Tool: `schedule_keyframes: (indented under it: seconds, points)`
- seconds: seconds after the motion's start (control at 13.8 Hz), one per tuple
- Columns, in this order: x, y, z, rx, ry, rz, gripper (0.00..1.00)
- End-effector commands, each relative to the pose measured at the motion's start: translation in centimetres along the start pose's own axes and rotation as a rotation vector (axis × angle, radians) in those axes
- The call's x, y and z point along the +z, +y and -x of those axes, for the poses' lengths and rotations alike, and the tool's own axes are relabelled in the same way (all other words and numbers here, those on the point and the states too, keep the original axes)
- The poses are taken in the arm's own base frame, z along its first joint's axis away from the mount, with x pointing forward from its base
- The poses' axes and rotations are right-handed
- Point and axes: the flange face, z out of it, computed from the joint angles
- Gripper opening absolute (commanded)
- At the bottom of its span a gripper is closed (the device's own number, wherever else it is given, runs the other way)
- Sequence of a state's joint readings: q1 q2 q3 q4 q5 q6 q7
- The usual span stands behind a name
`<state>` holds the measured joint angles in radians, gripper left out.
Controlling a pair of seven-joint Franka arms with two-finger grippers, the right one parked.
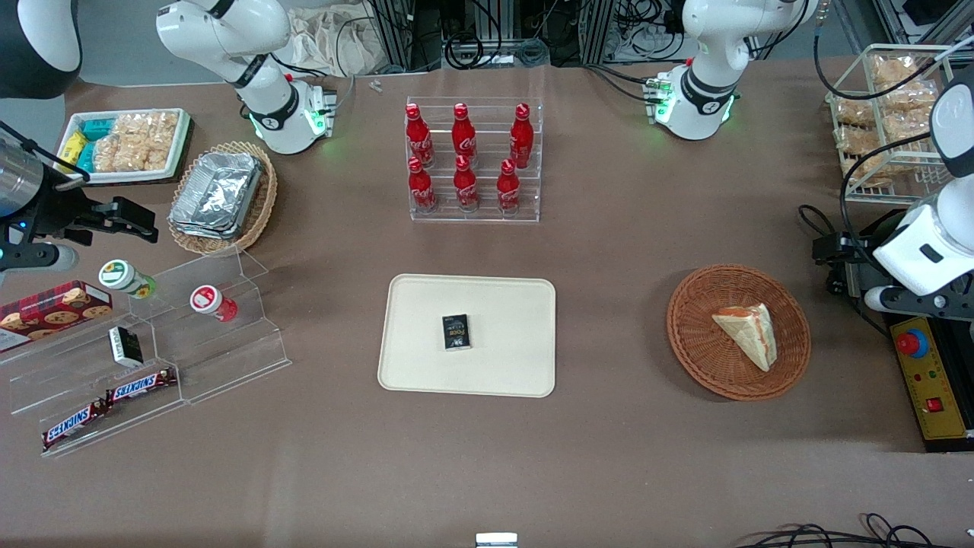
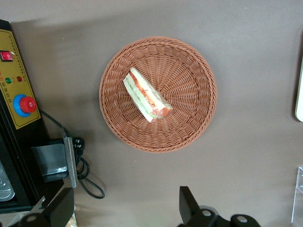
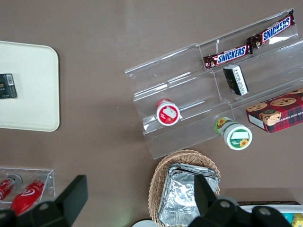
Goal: Place sandwich from basket to tray
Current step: 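Lower the left gripper over the sandwich wedge in the wicker basket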
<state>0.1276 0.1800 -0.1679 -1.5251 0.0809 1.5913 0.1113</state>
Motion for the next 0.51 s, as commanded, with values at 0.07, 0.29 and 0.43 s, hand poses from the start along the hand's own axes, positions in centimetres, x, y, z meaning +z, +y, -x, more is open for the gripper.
schedule_keyframes:
  seconds: [0.07,0.29,0.43]
  points:
    - [0.3,0.1,-0.6,-0.051,-0.029,-0.006,1.0]
    - [1.5,0.3,-1.4,-0.133,-0.046,-0.028,1.0]
    - [4.9,-0.6,-1.5,-0.261,-0.094,-0.007,1.0]
